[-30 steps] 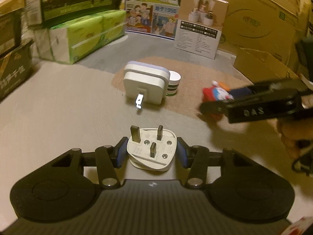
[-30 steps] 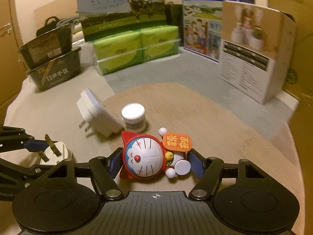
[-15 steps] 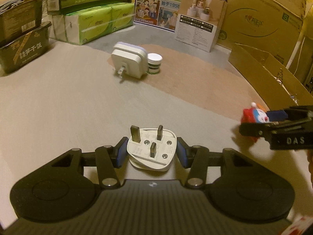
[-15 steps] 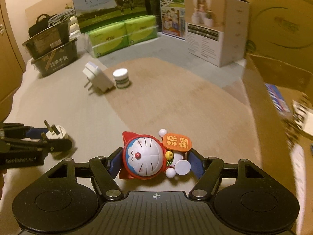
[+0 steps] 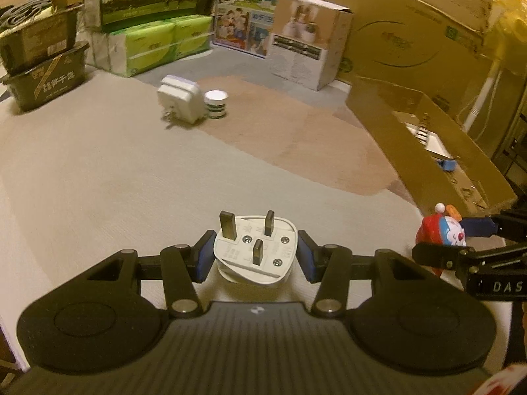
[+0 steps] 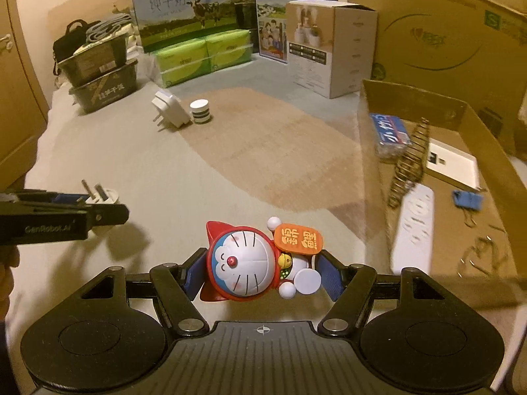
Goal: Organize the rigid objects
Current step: 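Carry the plug adapter and Doraemon figure with both tools over the cardboard box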
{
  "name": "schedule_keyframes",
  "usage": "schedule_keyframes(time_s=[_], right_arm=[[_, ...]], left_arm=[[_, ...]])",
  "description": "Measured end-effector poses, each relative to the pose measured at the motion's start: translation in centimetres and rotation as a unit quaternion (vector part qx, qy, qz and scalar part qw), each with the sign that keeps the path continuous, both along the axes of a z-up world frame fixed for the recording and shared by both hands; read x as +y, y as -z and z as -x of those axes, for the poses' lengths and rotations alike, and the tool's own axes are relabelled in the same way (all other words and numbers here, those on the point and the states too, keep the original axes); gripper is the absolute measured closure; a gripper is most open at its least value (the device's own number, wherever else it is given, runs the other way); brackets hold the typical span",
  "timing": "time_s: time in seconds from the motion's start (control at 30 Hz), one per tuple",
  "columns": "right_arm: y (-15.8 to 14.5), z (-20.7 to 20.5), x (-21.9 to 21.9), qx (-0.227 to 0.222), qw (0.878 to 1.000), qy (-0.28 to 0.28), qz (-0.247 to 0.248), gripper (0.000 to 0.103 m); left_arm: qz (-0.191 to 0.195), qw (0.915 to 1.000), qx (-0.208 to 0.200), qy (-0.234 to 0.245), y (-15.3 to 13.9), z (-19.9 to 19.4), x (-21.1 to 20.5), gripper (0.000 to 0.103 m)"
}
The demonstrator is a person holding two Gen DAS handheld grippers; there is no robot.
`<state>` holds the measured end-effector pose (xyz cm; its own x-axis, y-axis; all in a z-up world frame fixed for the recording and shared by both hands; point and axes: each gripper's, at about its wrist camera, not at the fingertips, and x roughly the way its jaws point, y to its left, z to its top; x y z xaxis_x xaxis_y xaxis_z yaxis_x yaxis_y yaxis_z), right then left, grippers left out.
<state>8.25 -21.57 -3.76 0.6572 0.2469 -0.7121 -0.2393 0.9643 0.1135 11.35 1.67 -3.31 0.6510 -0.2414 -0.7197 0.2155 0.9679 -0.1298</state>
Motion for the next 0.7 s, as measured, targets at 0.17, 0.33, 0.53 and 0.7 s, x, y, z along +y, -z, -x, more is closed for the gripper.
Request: schedule_keyframes(time_s=[0.17,0.33,0.53,0.7], right_arm=[[-0.8,2.1,-1.6,-0.002,1.000,0.009,-0.007,0.033],[-1.4,3.7,-3.4,-0.005,1.000,0.020,-0.009,0.033],[-1.9,5.0,-6.0,-0.005,0.999,0.045,-0.008,0.033],[-2.7,6.1,-8.7,-0.009,0.997,0.075,-0.002,0.033]], left_arm=[[-0.003,0.9999,-0.009,0.012,-1.3,1.7,-1.9,0.055],[-0.002,0.9995,-0.014,0.027,-2.3,3.1,-4.1,0.055],[-0.002,0.9982,-0.020,0.057,-3.2,4.1,-7.4,0.055],[0.001,0.9962,-0.027,0.083,-3.8,4.4,-10.5,0.055]])
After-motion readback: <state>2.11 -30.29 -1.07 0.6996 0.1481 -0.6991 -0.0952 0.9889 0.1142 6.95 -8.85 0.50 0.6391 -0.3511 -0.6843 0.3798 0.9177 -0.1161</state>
